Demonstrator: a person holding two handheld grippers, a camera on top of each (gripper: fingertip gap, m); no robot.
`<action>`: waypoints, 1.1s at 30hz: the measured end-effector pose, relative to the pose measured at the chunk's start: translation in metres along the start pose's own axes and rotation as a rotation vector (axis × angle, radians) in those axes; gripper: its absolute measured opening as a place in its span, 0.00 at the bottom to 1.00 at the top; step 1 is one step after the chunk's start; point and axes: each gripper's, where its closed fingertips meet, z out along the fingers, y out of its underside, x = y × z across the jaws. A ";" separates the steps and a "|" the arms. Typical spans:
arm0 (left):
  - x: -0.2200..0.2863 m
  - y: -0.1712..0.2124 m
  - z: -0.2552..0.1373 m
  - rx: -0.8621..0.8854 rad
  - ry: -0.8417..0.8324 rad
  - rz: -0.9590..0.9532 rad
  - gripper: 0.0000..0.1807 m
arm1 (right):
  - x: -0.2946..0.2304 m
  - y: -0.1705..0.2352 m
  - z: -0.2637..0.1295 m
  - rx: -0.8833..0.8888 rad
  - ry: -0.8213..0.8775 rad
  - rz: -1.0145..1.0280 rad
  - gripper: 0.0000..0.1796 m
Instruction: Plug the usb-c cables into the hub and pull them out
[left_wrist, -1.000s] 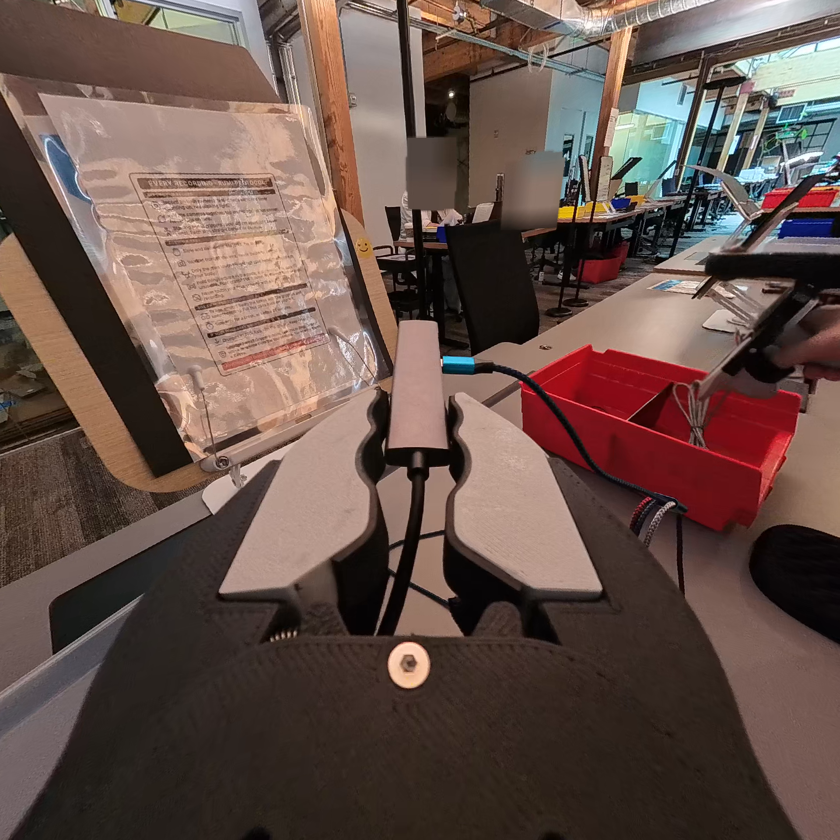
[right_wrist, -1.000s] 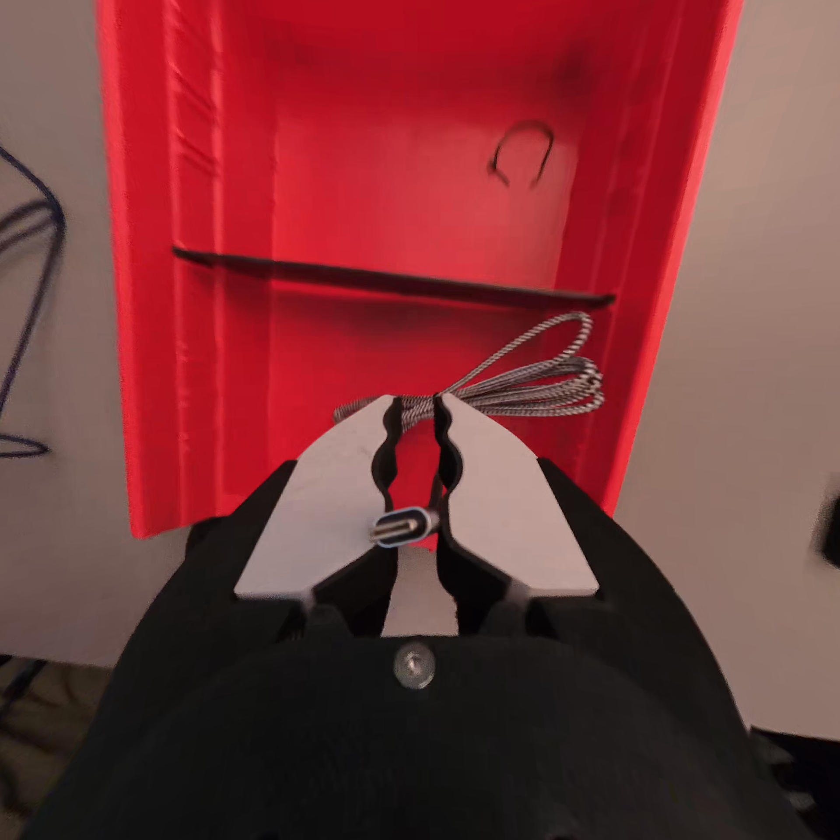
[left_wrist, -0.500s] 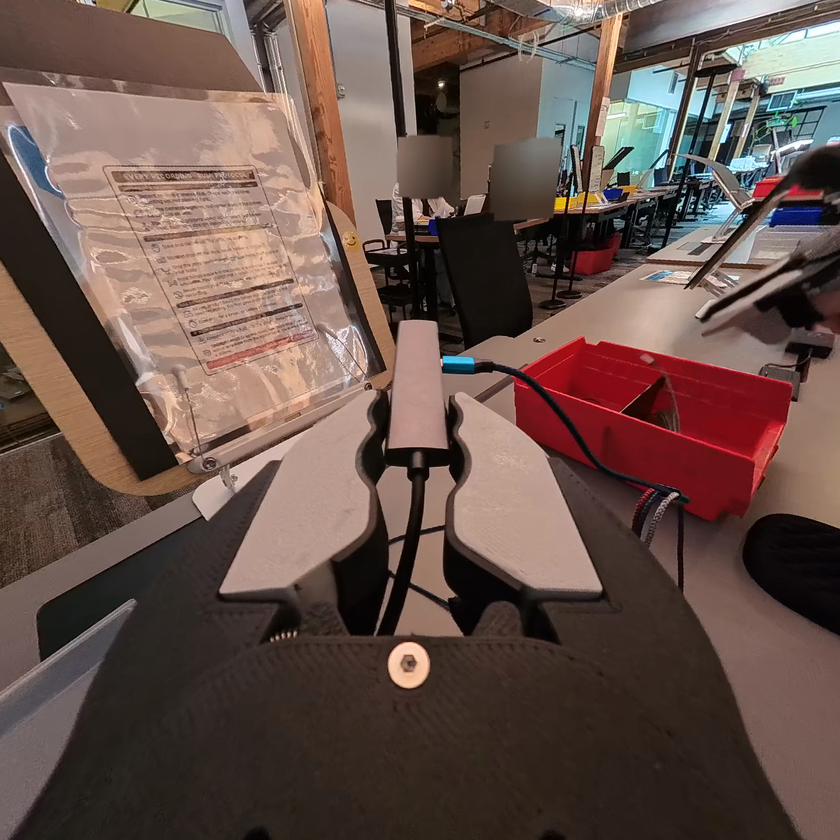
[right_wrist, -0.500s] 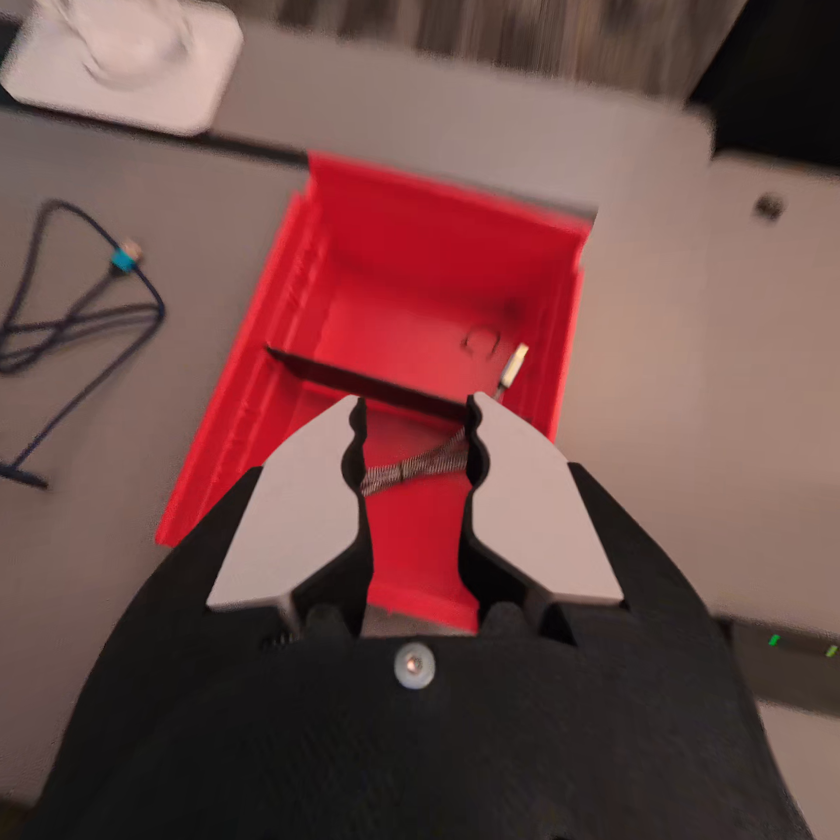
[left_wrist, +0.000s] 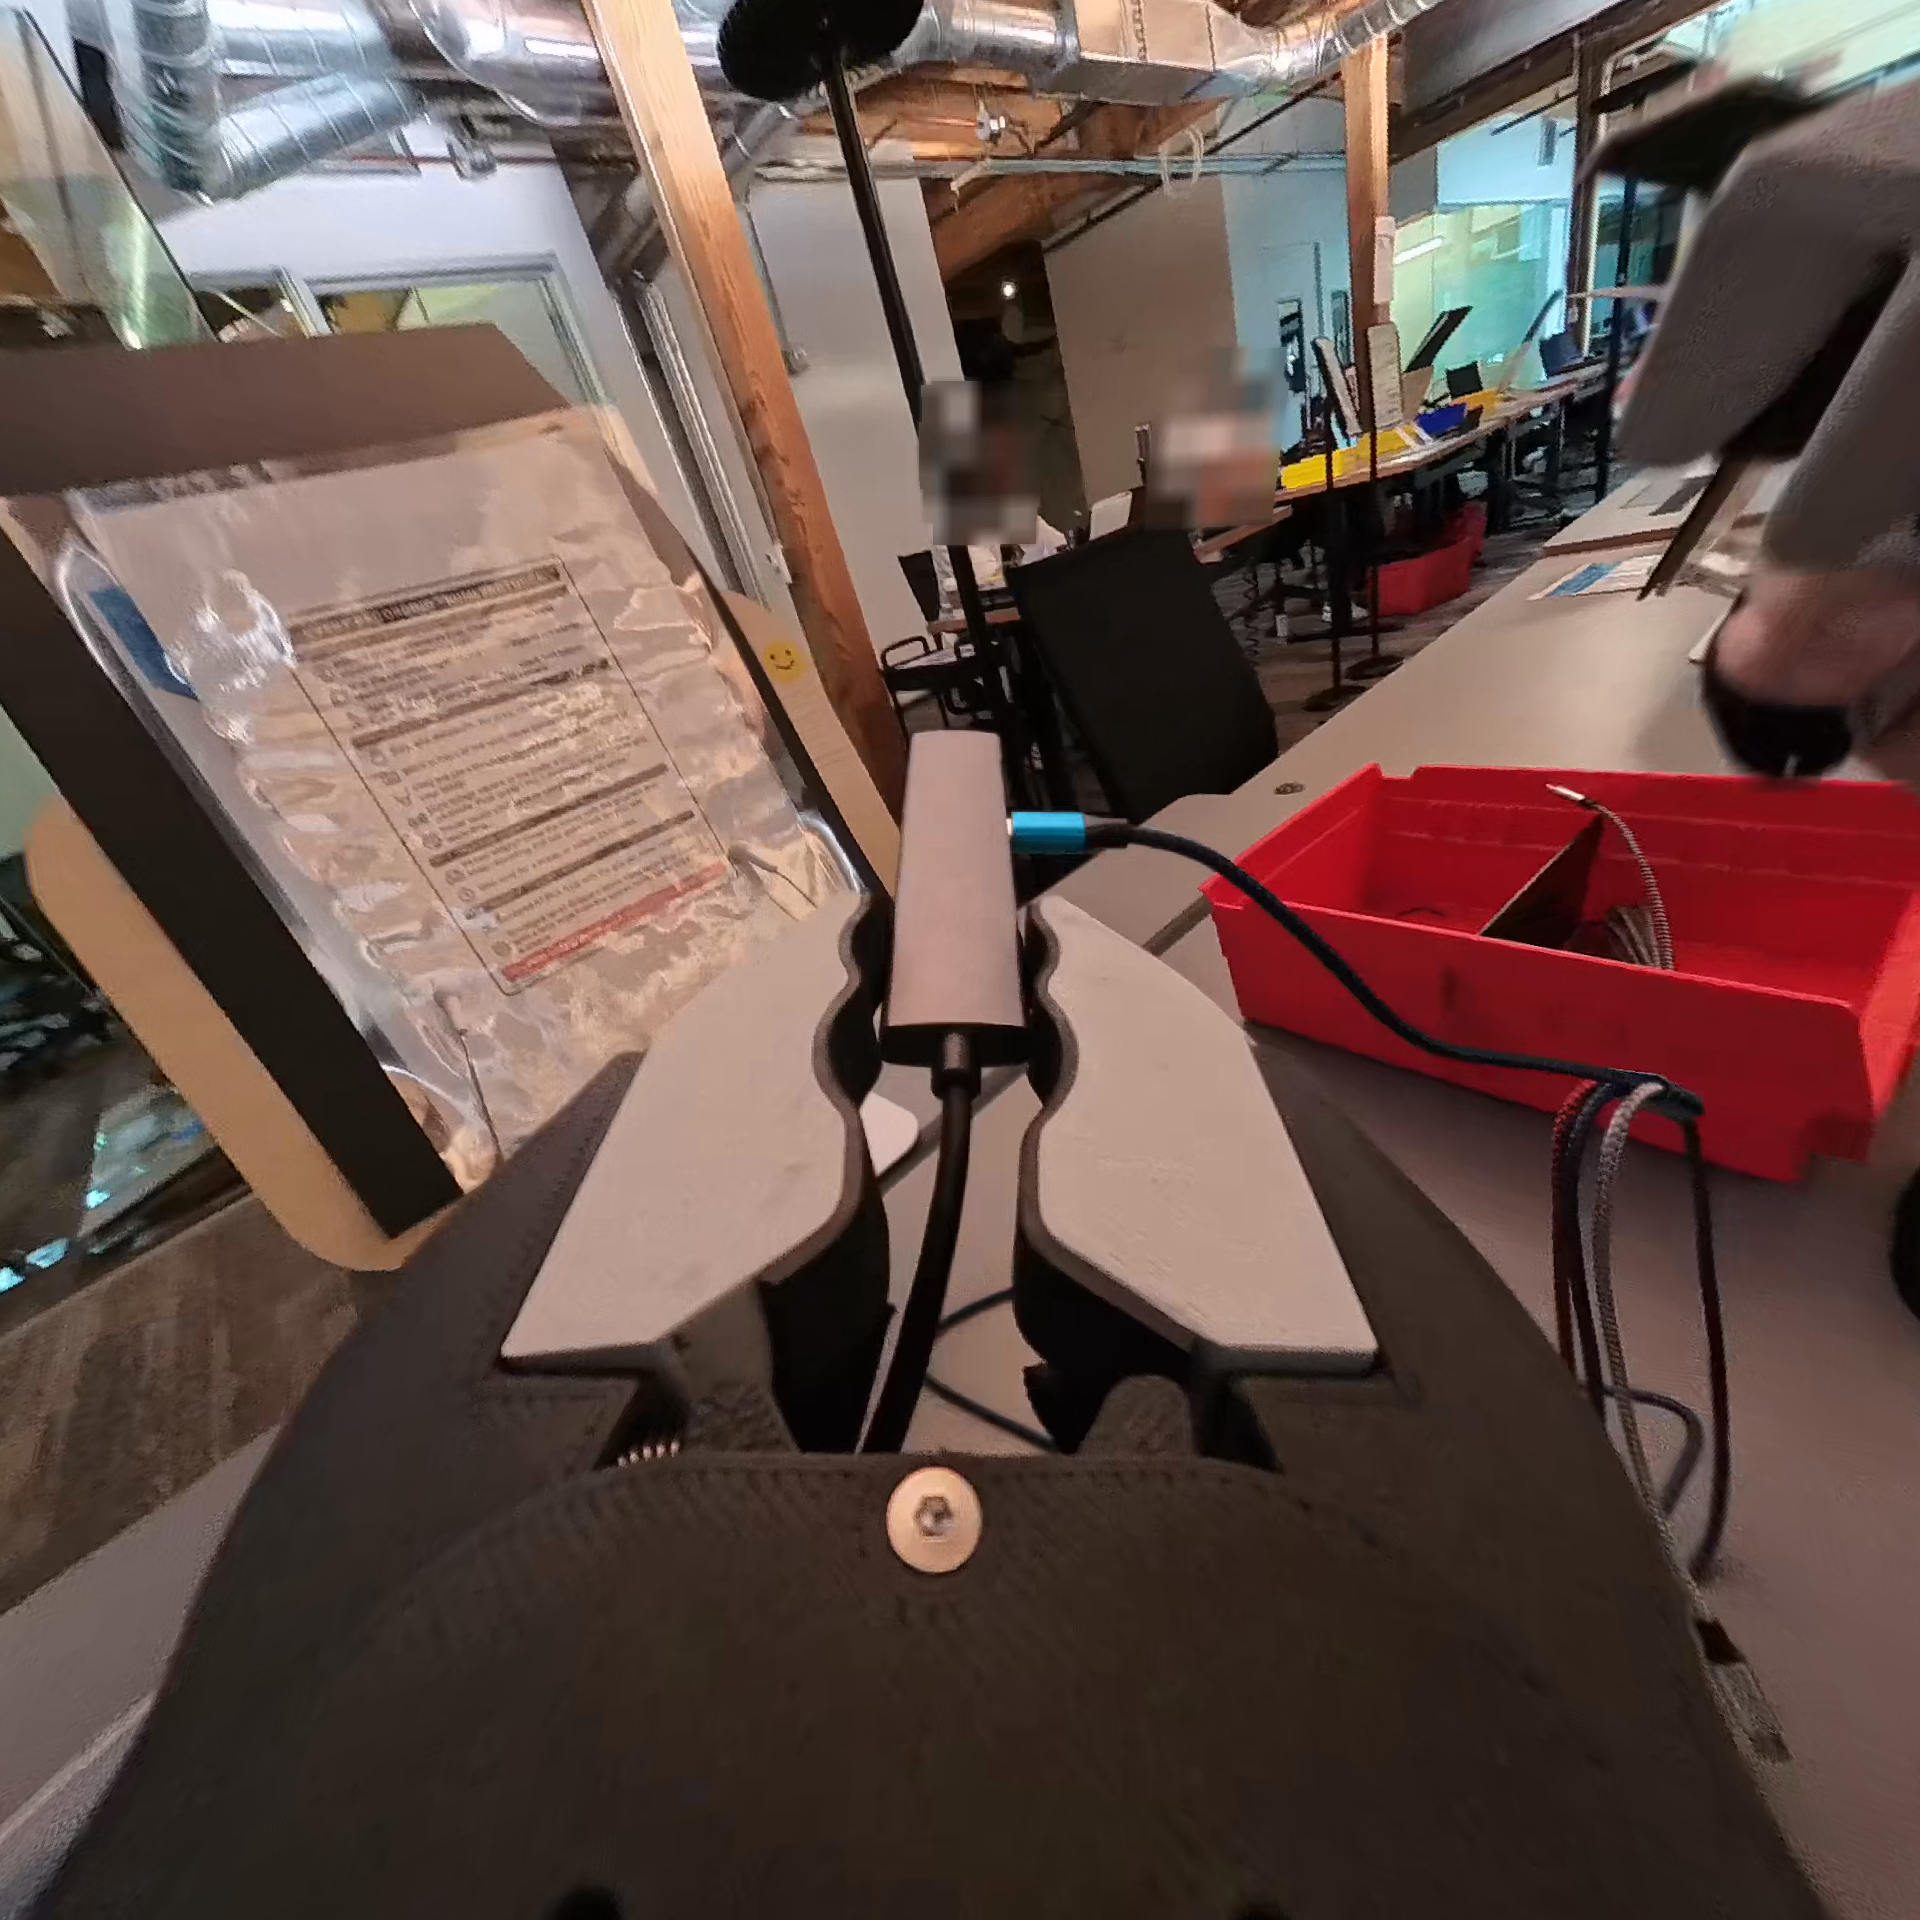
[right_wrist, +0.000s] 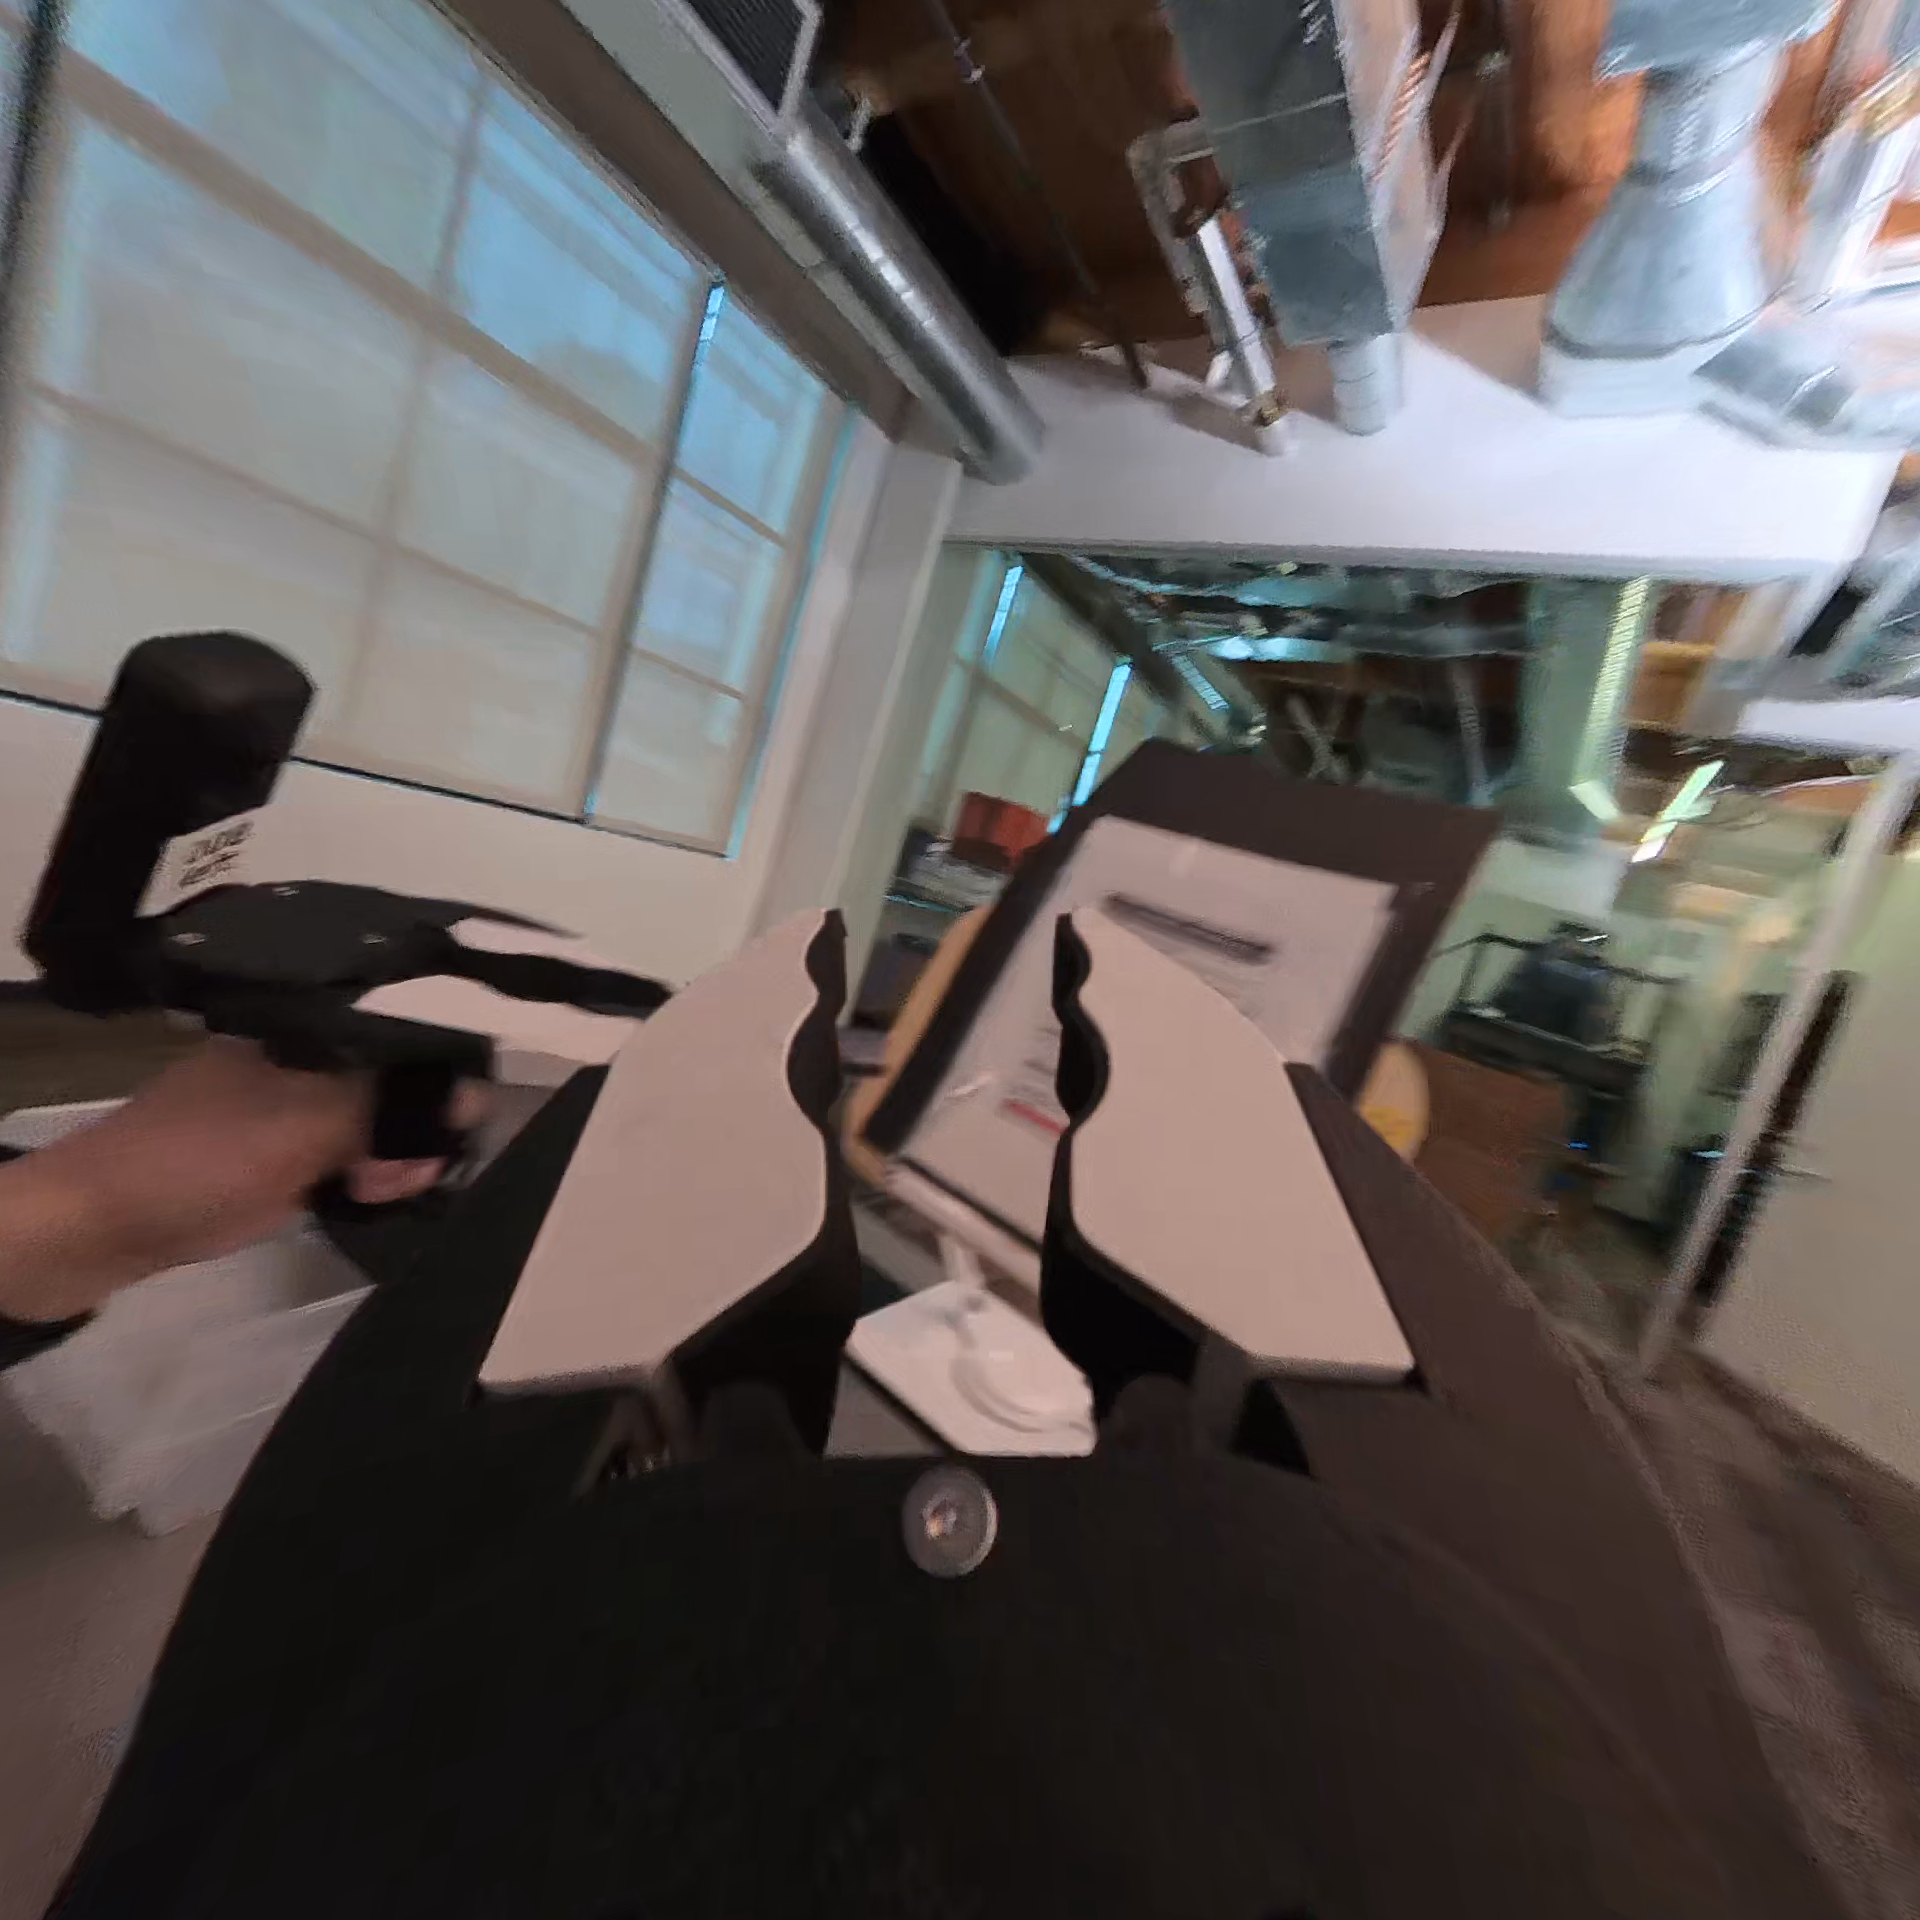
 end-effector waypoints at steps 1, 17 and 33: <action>0.003 -0.001 0.000 0.012 -0.006 0.013 0.13 | -0.016 0.014 0.010 -0.034 -0.027 0.013 0.21; 0.047 -0.005 0.010 0.060 0.002 0.158 0.13 | -0.049 0.098 0.033 -0.270 -0.028 0.001 0.06; 0.046 0.000 0.012 0.006 -0.075 0.366 0.13 | -0.048 0.109 0.031 -0.360 -0.020 0.041 0.06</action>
